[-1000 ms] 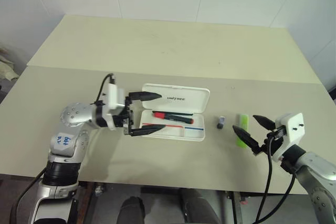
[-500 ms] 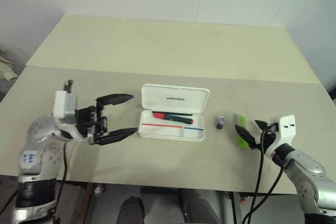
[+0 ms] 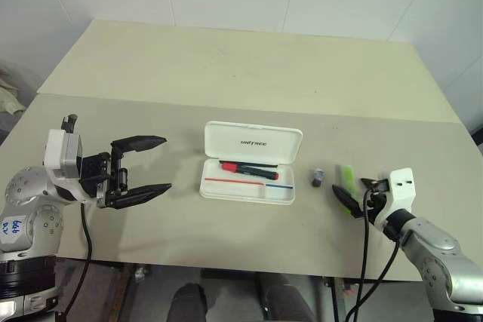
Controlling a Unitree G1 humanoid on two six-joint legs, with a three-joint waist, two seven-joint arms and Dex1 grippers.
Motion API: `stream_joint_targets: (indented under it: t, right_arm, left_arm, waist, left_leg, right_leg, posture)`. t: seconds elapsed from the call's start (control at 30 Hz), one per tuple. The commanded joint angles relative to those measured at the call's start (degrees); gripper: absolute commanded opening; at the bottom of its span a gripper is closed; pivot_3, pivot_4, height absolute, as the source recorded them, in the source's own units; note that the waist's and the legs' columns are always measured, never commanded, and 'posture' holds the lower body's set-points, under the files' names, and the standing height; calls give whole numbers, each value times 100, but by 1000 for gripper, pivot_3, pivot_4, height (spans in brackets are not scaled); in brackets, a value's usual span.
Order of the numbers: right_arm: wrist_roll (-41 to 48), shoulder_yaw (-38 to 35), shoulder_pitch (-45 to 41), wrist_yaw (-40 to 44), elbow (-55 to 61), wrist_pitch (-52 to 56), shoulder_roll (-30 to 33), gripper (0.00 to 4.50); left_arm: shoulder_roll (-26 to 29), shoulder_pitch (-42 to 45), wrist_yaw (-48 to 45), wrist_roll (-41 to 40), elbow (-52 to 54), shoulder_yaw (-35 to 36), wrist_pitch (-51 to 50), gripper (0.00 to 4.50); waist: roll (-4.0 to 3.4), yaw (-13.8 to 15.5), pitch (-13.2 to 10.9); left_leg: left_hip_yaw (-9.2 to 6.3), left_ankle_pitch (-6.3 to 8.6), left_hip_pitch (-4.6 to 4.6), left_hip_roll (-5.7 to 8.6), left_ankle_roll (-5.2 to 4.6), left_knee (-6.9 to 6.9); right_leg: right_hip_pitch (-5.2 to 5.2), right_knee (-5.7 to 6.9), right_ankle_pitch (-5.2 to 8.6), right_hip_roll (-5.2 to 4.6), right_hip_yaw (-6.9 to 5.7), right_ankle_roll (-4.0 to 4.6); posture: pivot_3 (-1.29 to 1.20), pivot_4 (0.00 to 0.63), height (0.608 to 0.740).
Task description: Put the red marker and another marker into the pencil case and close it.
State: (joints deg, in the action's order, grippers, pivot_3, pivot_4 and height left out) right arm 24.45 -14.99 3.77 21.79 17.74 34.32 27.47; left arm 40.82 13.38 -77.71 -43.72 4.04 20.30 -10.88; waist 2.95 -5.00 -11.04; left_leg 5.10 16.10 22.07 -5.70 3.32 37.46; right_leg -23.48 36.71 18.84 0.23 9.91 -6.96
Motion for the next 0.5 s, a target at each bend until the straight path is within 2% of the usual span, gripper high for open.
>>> stream_joint_targets:
  t: [0.03, 0.3, 0.5]
  right_arm:
    - [-280, 103, 109, -329, -307, 371, -33, 3851]
    - [-330, 100, 79, -348, -298, 333, -29, 1182]
    - [-293, -128, -221, -235, -107, 277, 287, 1122]
  left_arm:
    - [23, 41, -57, -192, 44, 160, -7, 4500]
    - [55, 12, -52, -258, 48, 204, -41, 4500]
    - [3, 37, -67, -304, 41, 211, -65, 4500]
  waist:
    - [18, -1, 12]
    - [84, 15, 60]
    - [81, 15, 58]
  left_leg:
    - [1, 0, 0, 0, 0, 0]
    - [2, 0, -2, 5, 0, -7]
    - [5, 0, -1, 15, -2, -12]
  right_leg:
    - [0, -1, 0, -1, 0, 0]
    - [11, -27, 12, -14, -2, 35]
    - [13, -37, 11, -27, -4, 36]
  posture:
    - [0, 150, 740]
    - [0, 150, 740]
    - [0, 150, 740]
